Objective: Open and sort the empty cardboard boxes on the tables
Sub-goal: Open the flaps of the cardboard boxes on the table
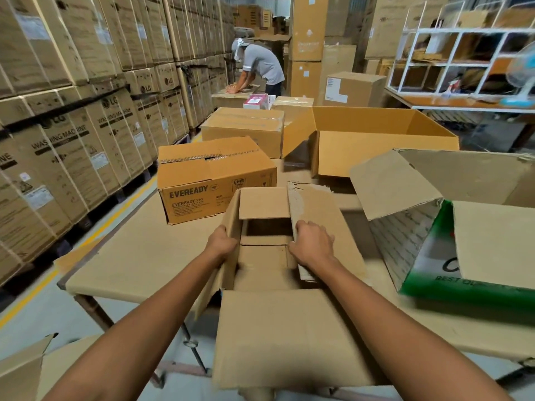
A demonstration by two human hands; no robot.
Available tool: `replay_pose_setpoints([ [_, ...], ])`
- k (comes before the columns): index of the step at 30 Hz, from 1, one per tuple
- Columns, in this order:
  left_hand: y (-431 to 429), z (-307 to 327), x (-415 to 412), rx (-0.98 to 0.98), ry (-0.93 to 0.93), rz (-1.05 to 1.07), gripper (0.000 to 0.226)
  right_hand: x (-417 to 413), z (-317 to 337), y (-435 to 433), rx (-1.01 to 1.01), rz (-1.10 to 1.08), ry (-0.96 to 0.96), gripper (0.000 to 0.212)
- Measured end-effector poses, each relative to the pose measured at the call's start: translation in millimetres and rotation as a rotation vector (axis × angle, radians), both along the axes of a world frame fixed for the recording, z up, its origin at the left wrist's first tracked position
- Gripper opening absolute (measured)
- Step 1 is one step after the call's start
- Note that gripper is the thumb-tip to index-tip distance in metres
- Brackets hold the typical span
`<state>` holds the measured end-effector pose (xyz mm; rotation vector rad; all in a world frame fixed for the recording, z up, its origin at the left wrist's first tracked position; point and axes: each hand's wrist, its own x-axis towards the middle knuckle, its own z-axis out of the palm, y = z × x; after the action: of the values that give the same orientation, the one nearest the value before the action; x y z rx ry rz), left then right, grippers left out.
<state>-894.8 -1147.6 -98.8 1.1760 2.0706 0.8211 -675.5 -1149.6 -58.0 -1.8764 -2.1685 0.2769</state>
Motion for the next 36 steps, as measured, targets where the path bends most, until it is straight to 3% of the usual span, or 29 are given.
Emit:
replay_pose_setpoints([
  [7, -7.2, 0.6, -36.8, -0.014, -0.014, 0.051, 0.034, -8.6, 82.1, 8.4, 0.084, 0.075, 0.039, 0.026],
  [9, -6.5, 2.9, -48.4, 0.001, -0.007, 0.055, 0.037, 1.0, 101.4, 14.7, 0.155, 0.040, -0.088, 0.014],
  [12, -6.5, 4.8, -56.0, 0.003, 0.004, 0.058, 0.038, 28.1, 108.3, 29.7, 0.199, -0.012, -0.344, 0.025],
  [16, -7.3, 4.4, -54.5, 0.004, 0.004, 0.035, 0.038, 67.2, 78.4, 51.0, -0.030, -0.117, -0.568, 0.032],
  [18, -8.1, 3.9, -53.9, 0.015, 0.008, 0.029, 0.039, 82.2, 52.1, 54.6, -0.125, -0.181, -0.521, 0.034],
  [22, -9.7, 2.1, -53.2, 0.045, 0.012, 0.036, 0.042, 97.0, 1.3, 49.1, -0.203, -0.252, -0.330, 0.077],
  [24, -9.6, 1.9, -52.1, 0.050, 0.009, 0.031, 0.042, 94.1, -18.9, 40.5, -0.248, -0.239, -0.135, 0.085],
  [27, -10.4, 3.4, -47.7, 0.054, 0.000, 0.025, 0.042, 81.3, -31.6, 29.9, -0.311, -0.214, 0.138, 0.071],
  [29, -11.0, 4.2, -45.5, 0.054, -0.007, 0.019, 0.041, 73.4, -29.1, 25.4, -0.308, -0.213, 0.194, 0.055],
  [36, -13.1, -3.5, -32.4, 0.039, 0.001, -0.072, 0.039, 61.5, -21.6, 15.9, -0.195, -0.283, -0.075, 0.027],
])
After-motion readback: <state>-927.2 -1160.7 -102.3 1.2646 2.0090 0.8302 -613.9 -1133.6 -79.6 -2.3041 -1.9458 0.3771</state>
